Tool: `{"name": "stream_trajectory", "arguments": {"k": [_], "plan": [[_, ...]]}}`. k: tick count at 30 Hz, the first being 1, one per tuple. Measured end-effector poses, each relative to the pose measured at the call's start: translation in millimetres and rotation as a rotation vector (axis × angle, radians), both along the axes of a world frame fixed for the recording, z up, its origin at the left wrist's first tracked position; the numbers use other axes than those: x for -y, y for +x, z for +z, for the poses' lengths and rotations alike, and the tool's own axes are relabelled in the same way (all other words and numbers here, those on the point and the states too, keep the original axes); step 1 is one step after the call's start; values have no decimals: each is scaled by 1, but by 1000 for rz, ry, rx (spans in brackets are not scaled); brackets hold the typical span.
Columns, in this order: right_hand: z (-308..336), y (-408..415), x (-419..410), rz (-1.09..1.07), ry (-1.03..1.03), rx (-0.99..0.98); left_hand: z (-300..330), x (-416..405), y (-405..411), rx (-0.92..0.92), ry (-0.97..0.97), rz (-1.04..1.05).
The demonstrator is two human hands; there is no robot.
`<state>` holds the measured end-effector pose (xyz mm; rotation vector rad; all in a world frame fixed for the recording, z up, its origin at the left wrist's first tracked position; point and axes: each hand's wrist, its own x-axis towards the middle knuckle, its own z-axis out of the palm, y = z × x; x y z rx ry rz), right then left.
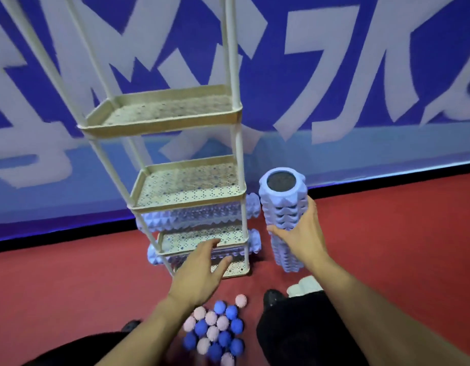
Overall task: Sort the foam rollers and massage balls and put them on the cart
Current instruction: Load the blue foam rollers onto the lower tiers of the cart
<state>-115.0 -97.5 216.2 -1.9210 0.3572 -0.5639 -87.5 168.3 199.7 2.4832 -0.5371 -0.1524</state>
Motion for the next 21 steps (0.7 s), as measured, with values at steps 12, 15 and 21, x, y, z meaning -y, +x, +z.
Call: {"name": "stream_trajectory", "arguments": {"k": [12, 15, 21], "plan": [[8, -43, -137, -351, 692, 44, 19, -113, -39, -118, -319, 369], [6, -44, -159, -365, 1002, 51, 16, -131, -36, -330, -535, 686], [5, -46, -191, -356, 1237, 21, 13, -126, -39, -794, -959, 746]]}}
